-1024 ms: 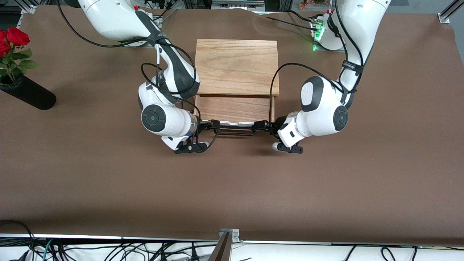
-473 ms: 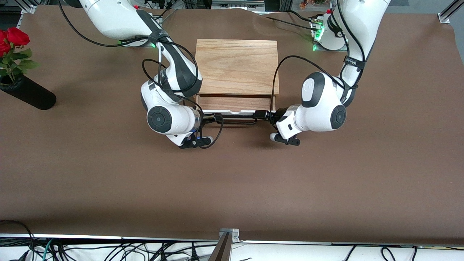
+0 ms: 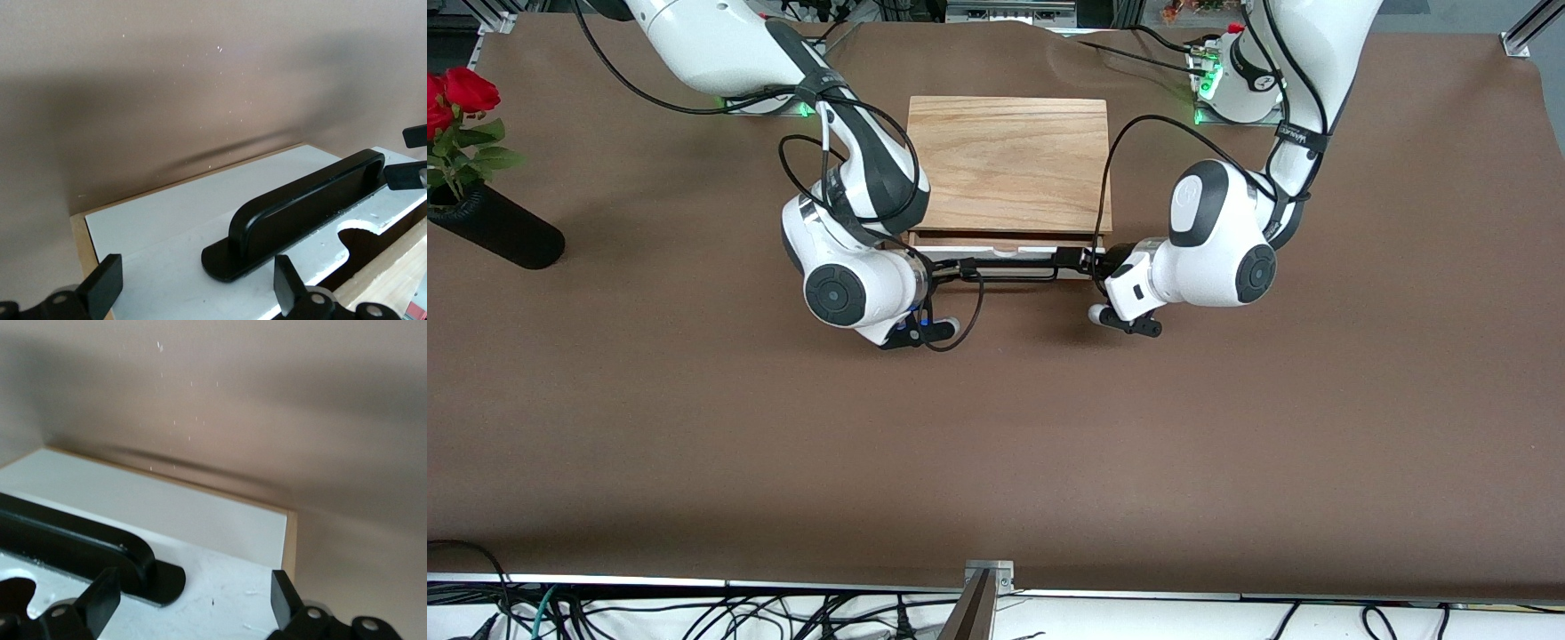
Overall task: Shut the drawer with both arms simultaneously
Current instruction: 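Push the drawer front into the cabinet with both grippers together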
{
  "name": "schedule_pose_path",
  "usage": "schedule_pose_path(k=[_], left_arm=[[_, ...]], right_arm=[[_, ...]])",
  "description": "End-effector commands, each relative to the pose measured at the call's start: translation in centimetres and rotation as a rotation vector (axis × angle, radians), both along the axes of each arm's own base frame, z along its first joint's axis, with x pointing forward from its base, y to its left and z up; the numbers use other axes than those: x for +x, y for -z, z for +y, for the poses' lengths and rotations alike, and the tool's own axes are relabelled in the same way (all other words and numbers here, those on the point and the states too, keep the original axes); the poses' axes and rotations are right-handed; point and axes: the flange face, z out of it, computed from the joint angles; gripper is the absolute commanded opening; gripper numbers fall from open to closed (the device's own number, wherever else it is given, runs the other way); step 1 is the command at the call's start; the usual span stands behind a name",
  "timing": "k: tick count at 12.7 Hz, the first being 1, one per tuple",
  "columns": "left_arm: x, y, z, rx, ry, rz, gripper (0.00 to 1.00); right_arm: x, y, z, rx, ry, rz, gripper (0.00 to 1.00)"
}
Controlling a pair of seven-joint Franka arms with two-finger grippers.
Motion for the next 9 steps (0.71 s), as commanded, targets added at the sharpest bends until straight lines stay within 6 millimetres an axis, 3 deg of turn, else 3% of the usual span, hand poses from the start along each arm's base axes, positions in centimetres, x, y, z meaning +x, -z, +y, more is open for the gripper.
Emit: schedule_pose_path(k=[1,9], left_arm=[[-1.7,-1.0,0.6,0.025,0.064,-0.005,1.0],[-3.0,-0.4,0.9,0.034,0.084,0.022,1.0]], right_arm=[[-0.8,0.1,0.0,-0.002,-0.014,0.071,1.0],[-2.8,1.9,0.5,0.027,-0.026,0.22,1.0]])
